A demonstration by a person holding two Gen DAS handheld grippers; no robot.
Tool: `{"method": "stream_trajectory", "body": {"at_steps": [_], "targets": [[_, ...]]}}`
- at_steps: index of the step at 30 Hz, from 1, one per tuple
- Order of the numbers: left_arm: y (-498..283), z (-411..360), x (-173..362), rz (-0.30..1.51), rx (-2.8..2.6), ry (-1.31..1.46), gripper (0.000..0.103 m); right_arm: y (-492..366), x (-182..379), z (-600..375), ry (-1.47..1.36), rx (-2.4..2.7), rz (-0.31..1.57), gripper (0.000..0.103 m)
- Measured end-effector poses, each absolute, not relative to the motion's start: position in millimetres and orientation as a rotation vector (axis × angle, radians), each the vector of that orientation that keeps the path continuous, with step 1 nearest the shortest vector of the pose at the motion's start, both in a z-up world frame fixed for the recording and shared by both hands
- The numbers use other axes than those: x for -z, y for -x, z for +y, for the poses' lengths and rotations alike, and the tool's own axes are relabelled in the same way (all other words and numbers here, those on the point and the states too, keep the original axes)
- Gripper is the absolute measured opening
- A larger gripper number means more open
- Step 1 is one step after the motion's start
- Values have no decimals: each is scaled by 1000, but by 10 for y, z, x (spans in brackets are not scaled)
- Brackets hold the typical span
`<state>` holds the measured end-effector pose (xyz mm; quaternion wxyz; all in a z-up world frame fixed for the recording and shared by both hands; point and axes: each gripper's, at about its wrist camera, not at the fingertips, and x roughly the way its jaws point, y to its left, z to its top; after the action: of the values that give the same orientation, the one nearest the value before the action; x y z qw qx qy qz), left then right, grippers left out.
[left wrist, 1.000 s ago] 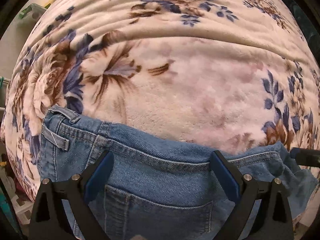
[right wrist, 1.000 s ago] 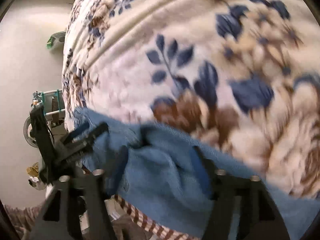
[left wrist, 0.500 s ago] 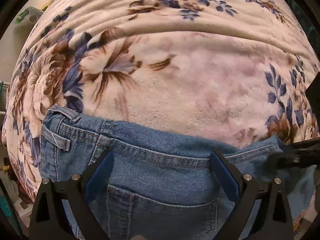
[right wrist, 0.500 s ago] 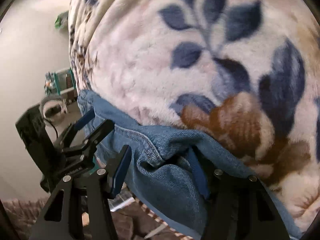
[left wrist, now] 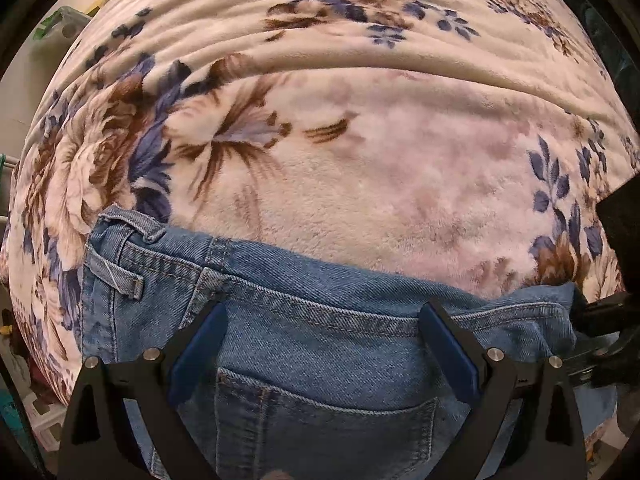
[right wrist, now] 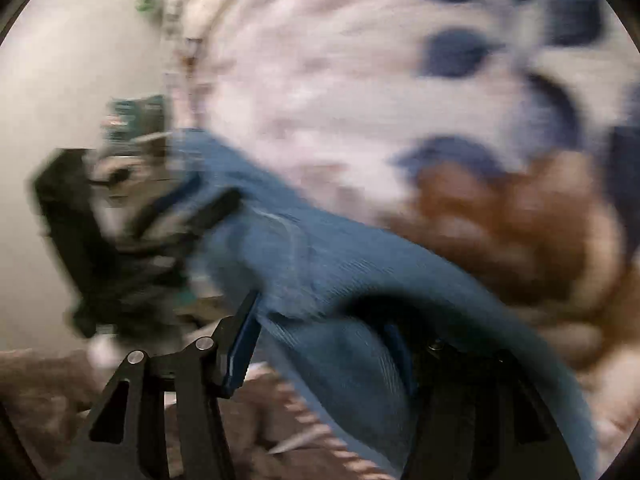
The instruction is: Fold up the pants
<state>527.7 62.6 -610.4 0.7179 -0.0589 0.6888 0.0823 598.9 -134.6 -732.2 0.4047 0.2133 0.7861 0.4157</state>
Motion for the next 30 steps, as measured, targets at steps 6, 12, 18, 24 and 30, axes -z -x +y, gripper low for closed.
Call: {"method": "stream_trajectory", "body": {"at_steps": [6, 12, 18, 24, 30], "targets": [[-5174, 692, 6063, 1509, -186, 107, 98, -6017, 7600, -1210, -631, -985, 2003, 61], [-5085, 756, 6108, 1494, -200, 51, 99, -6159, 7513, -1572, -784, -804, 1976, 16], [-5050, 880, 6080, 1501, -231, 106, 99, -6192, 7301, -1705, -755, -836, 1965, 47], [-5062, 857, 6175, 1507, -217, 45, 99, -5983, 7380, -993, -432, -863, 2044, 12], [-5111, 775, 6212, 1506, -218, 55, 99, -6228, 7096, -1414, -514, -741, 1973, 11]]}}
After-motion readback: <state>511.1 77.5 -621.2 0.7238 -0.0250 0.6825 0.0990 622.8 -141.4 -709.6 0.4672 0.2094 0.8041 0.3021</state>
